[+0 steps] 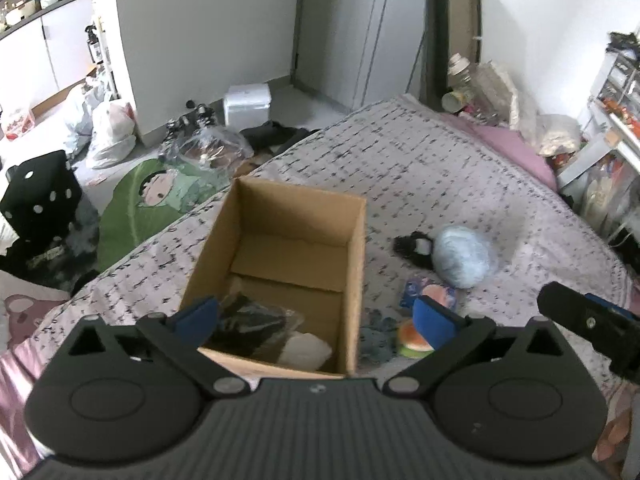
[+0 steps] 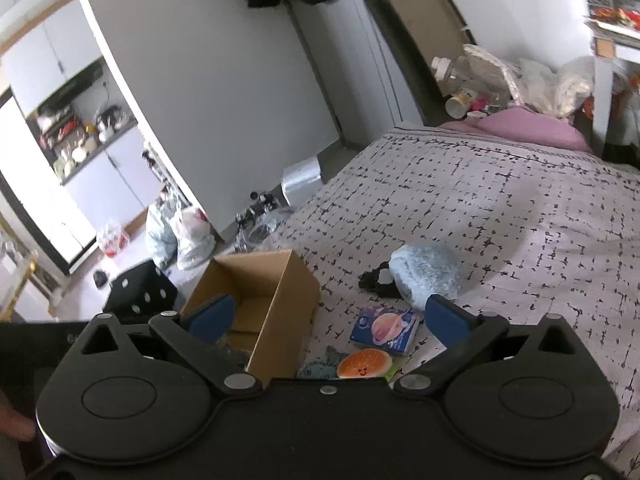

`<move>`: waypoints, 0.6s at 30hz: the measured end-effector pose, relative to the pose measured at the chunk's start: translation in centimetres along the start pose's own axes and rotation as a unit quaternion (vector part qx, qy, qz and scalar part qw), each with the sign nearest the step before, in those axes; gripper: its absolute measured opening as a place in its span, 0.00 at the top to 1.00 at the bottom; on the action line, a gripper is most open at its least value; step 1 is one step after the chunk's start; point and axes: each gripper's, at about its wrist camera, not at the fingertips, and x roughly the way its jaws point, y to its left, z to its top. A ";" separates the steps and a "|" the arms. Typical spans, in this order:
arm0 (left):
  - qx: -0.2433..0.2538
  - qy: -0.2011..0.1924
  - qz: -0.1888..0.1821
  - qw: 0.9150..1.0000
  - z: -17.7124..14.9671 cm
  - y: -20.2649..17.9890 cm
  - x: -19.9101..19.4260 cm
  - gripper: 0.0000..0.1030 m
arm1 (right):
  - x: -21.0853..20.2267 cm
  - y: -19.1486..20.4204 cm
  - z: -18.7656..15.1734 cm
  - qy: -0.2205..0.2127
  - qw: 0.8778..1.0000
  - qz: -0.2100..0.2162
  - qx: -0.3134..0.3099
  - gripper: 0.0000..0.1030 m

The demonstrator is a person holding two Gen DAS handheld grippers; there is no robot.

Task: Organize soft objects
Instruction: 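Withdraw both grippers from the box and move toward the plush toys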

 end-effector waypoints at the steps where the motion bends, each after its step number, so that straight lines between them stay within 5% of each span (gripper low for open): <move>1: -0.001 0.002 -0.007 1.000 0.0 -0.3 -0.1 0.00 | -0.2 -0.2 0.1 -0.002 1.000 -0.001 0.001 0.00; 18: 0.011 0.004 -0.012 1.000 -0.5 -4.9 -0.7 0.00 | -1.9 -3.8 0.7 0.008 0.999 -0.006 0.036 0.00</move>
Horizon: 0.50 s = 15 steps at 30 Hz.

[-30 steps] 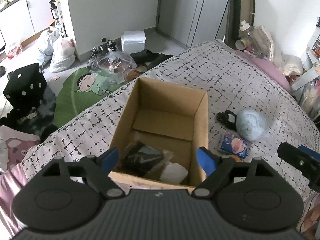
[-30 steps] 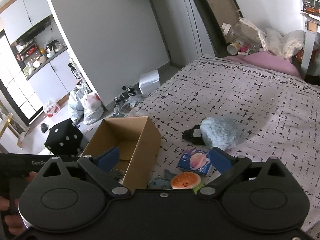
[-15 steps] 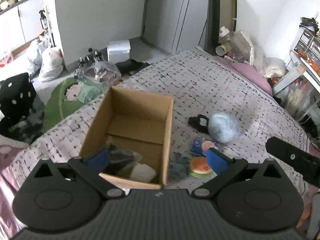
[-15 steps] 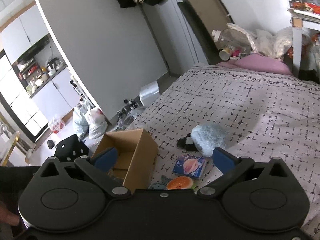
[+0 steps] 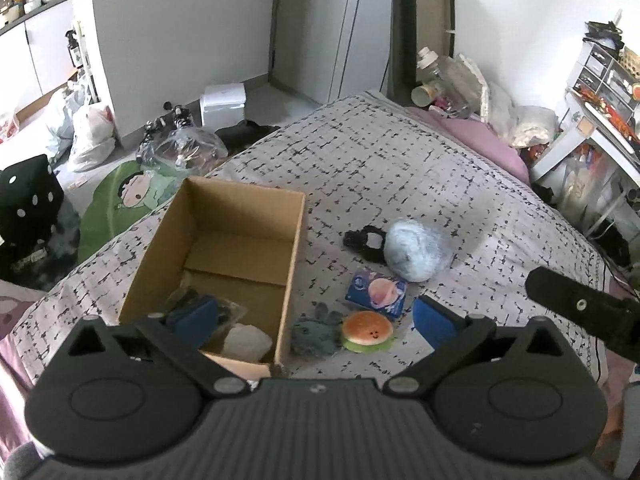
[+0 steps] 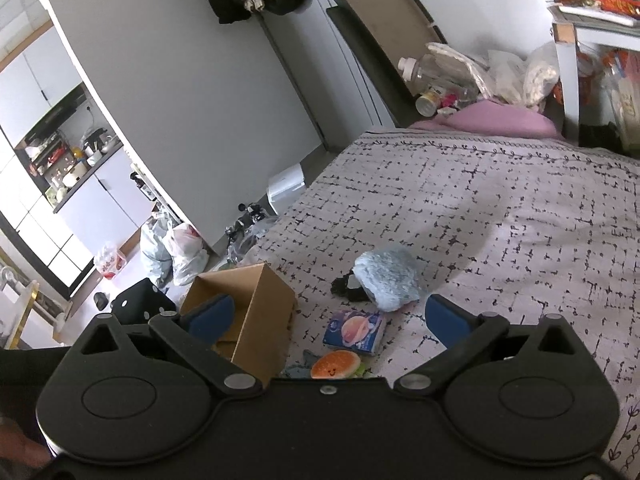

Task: Organize soft objects
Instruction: 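Withdraw both grippers from the box and move toward the plush toys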

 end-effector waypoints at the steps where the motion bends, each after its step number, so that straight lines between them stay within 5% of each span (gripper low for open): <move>1: -0.001 0.000 -0.001 1.000 0.0 -0.2 0.0 0.00 | 0.0 -0.2 0.0 0.003 1.000 0.000 0.004 0.00; 15: 0.016 -0.012 -0.015 1.000 -0.1 -3.2 1.2 0.00 | 0.2 -3.4 0.4 0.011 0.998 -0.013 0.053 0.00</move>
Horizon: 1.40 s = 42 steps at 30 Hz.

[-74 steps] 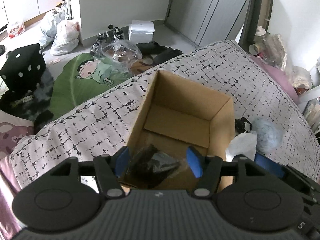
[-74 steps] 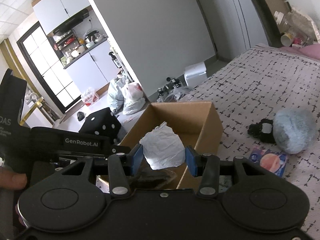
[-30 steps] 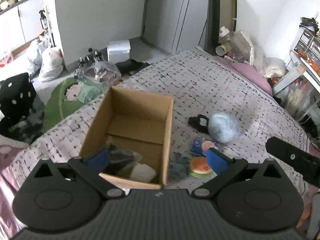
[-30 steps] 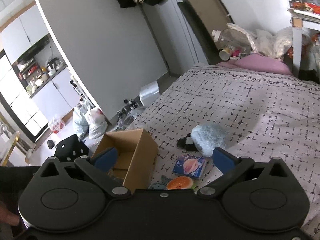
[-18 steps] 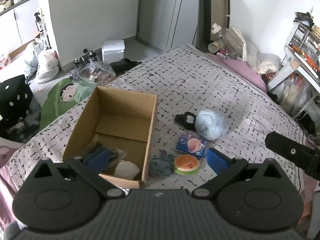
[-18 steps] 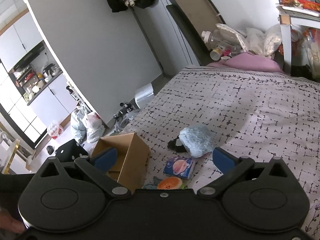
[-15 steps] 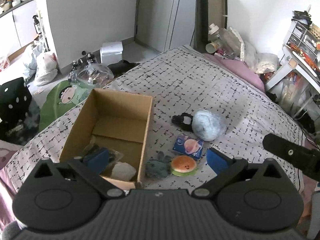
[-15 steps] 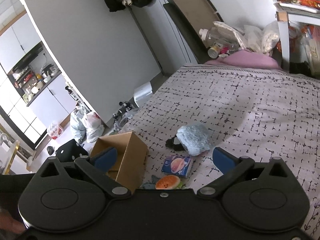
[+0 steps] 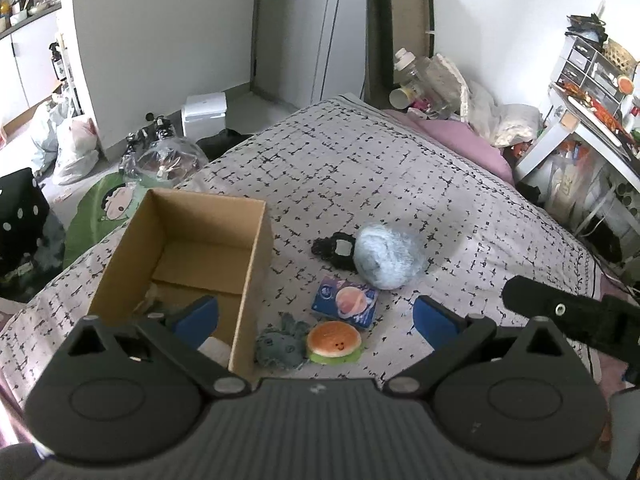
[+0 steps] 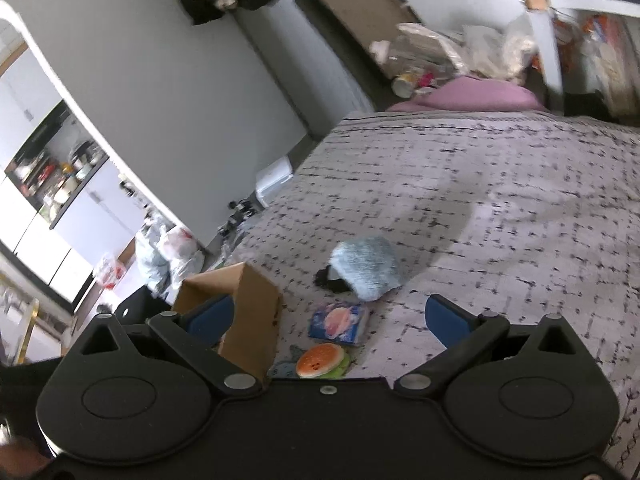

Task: Organize soft objects
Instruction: 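Withdraw both grippers from the box and move toward the plush toys, then grasp the grey fish plush with the left gripper while the right grasps the burger plush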

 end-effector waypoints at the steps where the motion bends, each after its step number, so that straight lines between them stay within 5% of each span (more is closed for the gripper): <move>1: 0.000 0.000 0.001 1.000 0.0 -0.1 0.1 0.00 | 0.0 -0.5 0.1 0.000 1.000 -0.003 0.009 0.00; 27: -0.024 0.054 0.001 0.998 -1.1 -0.7 6.2 0.03 | 5.8 -5.6 -1.3 0.079 0.984 0.012 0.161 0.00; 33: -0.064 0.070 0.001 0.995 -2.7 0.3 7.3 0.23 | 7.7 -5.2 -1.9 0.099 0.979 0.023 0.175 0.02; 42: -0.106 0.075 -0.002 0.992 -4.0 1.0 8.7 0.47 | 10.0 -5.1 -3.2 0.132 0.971 0.037 0.196 0.19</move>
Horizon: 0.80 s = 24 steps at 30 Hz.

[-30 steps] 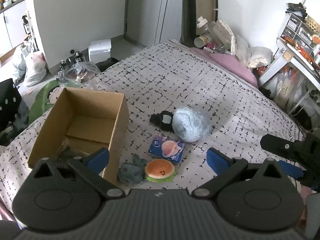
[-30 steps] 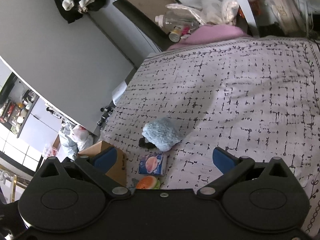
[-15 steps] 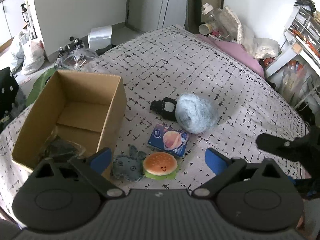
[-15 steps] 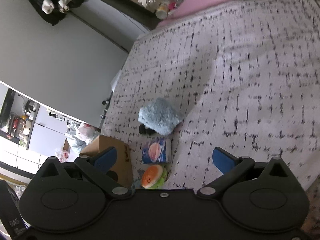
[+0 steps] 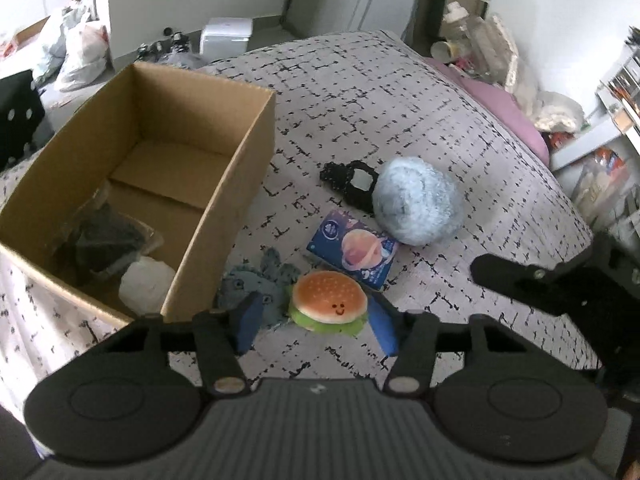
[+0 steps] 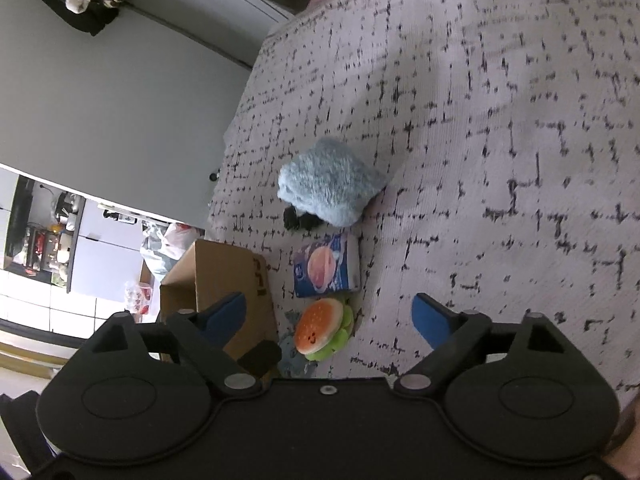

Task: Organize soft objects
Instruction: 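Grasp the grey fish plush with the left gripper while the right grasps the burger plush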

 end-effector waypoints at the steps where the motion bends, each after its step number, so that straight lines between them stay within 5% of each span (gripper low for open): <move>1: -0.008 -0.001 0.000 1.000 -0.2 0.1 0.1 0.49 | 0.3 -0.1 0.0 0.004 1.000 0.002 0.003 0.22; 9: -0.074 -0.026 -0.006 0.997 -1.5 1.1 0.5 0.49 | 2.9 0.0 -0.1 0.031 0.999 0.010 0.007 0.38; 24: -0.156 -0.067 -0.016 0.985 -4.3 3.5 2.0 0.49 | 6.3 0.6 -0.8 0.075 0.997 -0.002 -0.035 0.42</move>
